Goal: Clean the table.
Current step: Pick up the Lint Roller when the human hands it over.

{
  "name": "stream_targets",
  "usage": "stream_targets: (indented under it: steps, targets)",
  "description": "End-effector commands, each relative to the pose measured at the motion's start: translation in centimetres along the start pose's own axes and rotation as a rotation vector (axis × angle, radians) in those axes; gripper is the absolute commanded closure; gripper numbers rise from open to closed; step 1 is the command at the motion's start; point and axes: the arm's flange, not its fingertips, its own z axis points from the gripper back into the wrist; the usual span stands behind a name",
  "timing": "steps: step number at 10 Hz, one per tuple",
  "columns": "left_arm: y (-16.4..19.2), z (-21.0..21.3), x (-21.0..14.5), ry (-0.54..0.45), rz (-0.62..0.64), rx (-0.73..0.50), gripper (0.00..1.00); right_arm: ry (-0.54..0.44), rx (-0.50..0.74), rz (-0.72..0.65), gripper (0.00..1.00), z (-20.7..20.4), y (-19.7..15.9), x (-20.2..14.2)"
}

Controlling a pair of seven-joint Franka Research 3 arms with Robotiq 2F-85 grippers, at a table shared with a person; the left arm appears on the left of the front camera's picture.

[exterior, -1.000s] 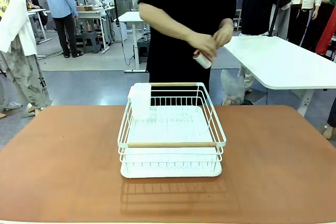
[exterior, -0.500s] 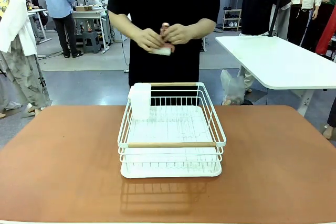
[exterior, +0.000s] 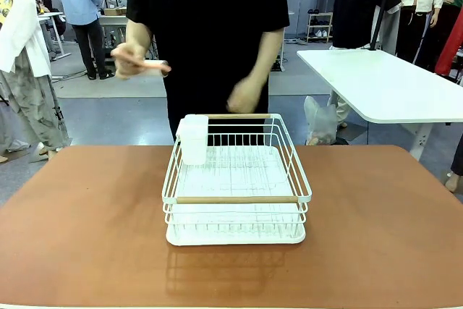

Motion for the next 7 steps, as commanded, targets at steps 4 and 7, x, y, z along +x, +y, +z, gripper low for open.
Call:
stream_targets:
  steps: [4, 7]
  targets:
    - [-0.3, 0.2, -0.1, -0.005, 0.004, -0.001, 0.0, -0.005, 0.016, 0.014, 0.0, 0.2, 0.4, 0.0]
    - [-1.8, -0.1, 0.5, -0.047, 0.037, 0.073, 0.0, -0.005, 0.016, 0.014, 0.0, 0.2, 0.4, 0.0]
